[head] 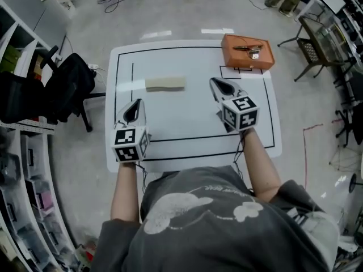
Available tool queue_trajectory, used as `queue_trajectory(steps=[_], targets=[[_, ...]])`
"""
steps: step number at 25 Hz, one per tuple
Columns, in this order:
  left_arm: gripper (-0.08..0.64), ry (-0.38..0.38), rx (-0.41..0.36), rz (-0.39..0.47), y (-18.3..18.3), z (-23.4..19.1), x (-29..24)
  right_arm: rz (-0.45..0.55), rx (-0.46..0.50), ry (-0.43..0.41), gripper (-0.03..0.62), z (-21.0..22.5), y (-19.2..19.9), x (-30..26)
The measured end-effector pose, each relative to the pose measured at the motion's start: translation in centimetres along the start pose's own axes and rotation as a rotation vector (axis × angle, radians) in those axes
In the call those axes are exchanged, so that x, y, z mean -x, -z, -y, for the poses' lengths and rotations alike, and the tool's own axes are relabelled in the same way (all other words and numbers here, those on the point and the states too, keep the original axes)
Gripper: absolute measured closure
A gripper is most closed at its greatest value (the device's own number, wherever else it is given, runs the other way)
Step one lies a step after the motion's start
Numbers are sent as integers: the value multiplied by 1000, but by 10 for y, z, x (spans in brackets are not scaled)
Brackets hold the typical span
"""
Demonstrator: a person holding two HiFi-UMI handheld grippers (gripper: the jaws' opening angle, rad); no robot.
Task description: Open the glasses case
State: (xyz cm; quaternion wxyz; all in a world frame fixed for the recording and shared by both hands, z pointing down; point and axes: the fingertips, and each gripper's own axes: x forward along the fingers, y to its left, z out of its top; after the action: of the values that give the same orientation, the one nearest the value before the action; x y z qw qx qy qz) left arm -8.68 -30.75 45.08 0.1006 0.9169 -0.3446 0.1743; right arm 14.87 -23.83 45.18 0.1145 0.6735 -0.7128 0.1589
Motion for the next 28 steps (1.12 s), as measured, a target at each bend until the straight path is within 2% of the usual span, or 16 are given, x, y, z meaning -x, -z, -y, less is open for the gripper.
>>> queue_trajectory(steps=[6, 15, 23, 28], targets=[[558, 80, -19, -57, 9, -9, -38, -8, -13, 76, 591, 6, -4, -14], [558, 126, -45, -176, 45, -14, -81, -57, 17, 88, 591, -1, 2, -45], [558, 93, -70, -242, 67, -22, -109, -133, 40, 59, 591, -5, 19, -75], [558, 67, -87, -285, 79, -26, -119, -132, 57, 52, 591, -3, 19, -91]])
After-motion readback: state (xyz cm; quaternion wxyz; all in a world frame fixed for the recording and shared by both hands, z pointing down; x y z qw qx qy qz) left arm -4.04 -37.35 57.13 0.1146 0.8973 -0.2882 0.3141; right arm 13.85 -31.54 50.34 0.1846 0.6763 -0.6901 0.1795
